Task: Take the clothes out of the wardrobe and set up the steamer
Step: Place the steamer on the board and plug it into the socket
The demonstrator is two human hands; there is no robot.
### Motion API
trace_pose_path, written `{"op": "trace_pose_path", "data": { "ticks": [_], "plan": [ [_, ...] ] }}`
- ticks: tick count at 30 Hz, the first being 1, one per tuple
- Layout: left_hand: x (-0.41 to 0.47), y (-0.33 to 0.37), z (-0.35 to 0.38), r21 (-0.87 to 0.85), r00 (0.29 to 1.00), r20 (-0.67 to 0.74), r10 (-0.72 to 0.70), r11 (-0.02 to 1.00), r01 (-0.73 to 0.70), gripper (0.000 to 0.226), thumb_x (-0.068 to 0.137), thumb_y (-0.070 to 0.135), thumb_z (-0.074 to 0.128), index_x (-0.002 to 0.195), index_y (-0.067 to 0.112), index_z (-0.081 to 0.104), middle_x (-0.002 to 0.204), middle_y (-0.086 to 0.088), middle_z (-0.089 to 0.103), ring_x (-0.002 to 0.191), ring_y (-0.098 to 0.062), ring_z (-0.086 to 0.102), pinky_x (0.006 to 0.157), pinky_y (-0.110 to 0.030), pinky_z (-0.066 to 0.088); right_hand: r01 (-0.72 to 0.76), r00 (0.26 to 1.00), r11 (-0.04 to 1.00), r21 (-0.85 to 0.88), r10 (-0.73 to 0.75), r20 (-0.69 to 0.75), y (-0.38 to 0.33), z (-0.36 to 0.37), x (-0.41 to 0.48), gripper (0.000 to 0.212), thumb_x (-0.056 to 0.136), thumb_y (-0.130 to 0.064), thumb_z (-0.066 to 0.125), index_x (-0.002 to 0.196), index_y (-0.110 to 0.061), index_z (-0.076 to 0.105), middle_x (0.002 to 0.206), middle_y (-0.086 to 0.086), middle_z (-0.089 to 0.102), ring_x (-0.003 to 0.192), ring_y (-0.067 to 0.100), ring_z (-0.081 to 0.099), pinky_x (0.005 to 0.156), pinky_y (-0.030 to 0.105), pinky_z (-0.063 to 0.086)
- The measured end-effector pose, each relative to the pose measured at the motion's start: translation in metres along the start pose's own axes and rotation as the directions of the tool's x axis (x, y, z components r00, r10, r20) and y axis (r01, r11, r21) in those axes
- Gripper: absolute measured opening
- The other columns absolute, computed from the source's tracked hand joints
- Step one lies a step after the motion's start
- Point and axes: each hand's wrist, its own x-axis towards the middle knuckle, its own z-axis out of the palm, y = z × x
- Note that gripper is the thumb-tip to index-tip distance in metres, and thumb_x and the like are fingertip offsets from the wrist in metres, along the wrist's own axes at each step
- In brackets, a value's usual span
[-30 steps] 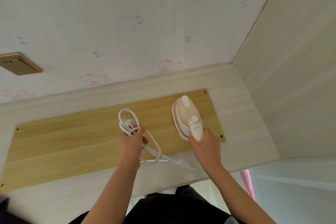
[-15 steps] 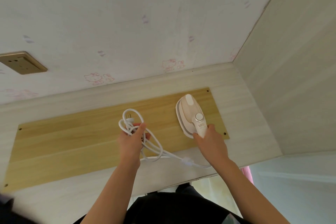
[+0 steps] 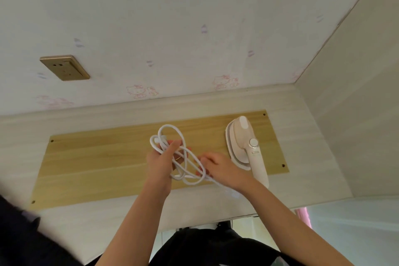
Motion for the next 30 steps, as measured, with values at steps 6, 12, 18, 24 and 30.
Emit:
{"op": "trace_pose_path", "data": {
  "ticks": [6,12,18,24,30],
  "plan": [
    [-0.002,0.014,-0.015,-0.159,1.0,0.023,0.004,0.987,0.0,0.027,0.09,0.024,0.063,0.102,0.0,0.067,0.104,-0.012,0.072,0.09,-0.029,0.069,0.082,-0.041,0.054,-0.049,0.995,0.942,0.331,0.073,-0.061,0.01,-0.007,0.007,0.025,0.096,-0.025,0.055,0.098,-0.004,0.068,0.076,0.002,0.055,0.073,0.014,0.054,0.073,0.03,0.051],
    [-0.001,0.026,-0.029,-0.157,0.996,-0.038,0.08,0.984,-0.085,0.027,0.1,0.025,0.048,0.107,0.003,0.064,0.111,-0.005,0.071,0.091,-0.032,0.071,0.08,-0.039,0.058,-0.036,0.92,0.871,0.49,0.221,-0.325,0.015,-0.019,0.014,0.024,0.102,-0.018,0.041,0.095,-0.007,0.061,0.056,-0.001,0.045,0.052,0.015,0.043,0.054,0.03,0.042],
    [-0.001,0.043,-0.044,-0.135,0.981,-0.101,0.163,0.975,-0.175,0.029,0.102,0.032,0.042,0.105,0.012,0.063,0.108,-0.003,0.072,0.073,-0.025,0.072,0.066,-0.031,0.06,-0.092,0.877,0.871,0.483,0.301,-0.375,0.018,-0.026,0.024,0.016,0.099,-0.002,0.037,0.105,-0.001,0.052,0.075,0.01,0.054,0.07,0.021,0.059,0.068,0.036,0.059],
    [-0.013,0.064,-0.048,-0.121,0.96,-0.139,0.241,0.959,-0.258,0.03,0.101,0.033,0.043,0.112,0.013,0.063,0.092,-0.002,0.07,0.054,-0.016,0.062,0.054,-0.025,0.054,-0.376,0.907,0.859,-0.348,0.263,-0.33,0.021,-0.023,0.032,0.031,0.092,-0.02,0.05,0.118,-0.003,0.045,0.099,0.011,0.061,0.09,0.028,0.061,0.07,0.035,0.048],
    [-0.023,0.089,-0.057,-0.176,0.955,-0.09,0.284,0.939,-0.296,0.032,0.101,0.034,0.043,0.109,0.013,0.065,0.082,-0.001,0.065,0.049,-0.016,0.057,0.049,-0.024,0.049,0.065,0.982,0.827,-0.559,-0.153,-0.113,-0.037,0.024,0.035,0.04,0.094,-0.018,0.05,0.134,-0.013,0.05,0.136,0.007,0.051,0.124,0.024,0.049,0.1,0.035,0.04]
  ]
}}
